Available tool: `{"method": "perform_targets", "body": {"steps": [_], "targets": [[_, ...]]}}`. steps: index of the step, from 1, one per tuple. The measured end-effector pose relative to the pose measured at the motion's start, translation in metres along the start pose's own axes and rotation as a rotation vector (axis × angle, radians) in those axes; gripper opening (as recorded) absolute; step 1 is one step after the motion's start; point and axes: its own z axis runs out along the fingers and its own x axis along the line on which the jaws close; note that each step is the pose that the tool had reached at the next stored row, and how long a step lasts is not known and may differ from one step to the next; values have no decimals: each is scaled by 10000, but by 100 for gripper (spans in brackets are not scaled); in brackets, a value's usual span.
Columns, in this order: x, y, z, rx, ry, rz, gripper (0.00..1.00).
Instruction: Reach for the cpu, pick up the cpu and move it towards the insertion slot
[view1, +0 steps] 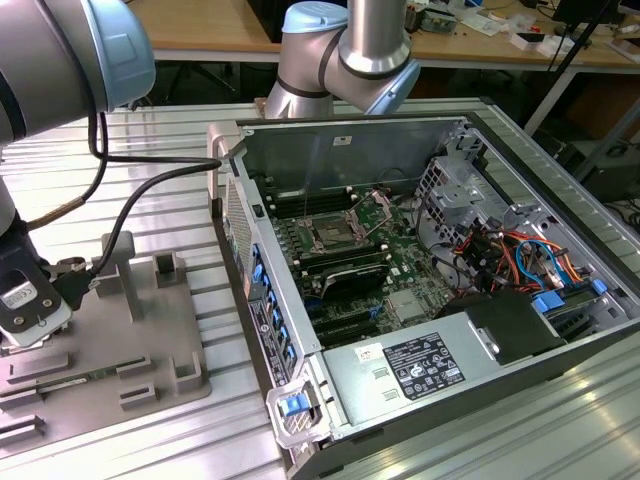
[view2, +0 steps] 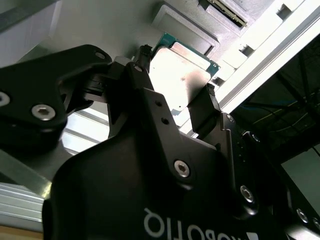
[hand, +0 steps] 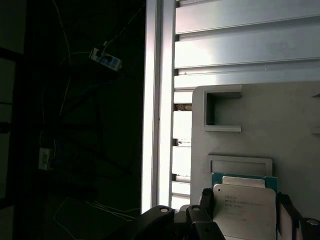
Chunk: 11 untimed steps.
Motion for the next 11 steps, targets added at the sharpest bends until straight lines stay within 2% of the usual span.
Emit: {"method": "perform_targets", "body": {"steps": [5,11], "targets": [[0,0,-6,2,2,0,55],[4,3,-96,0,0,0,55]]}}
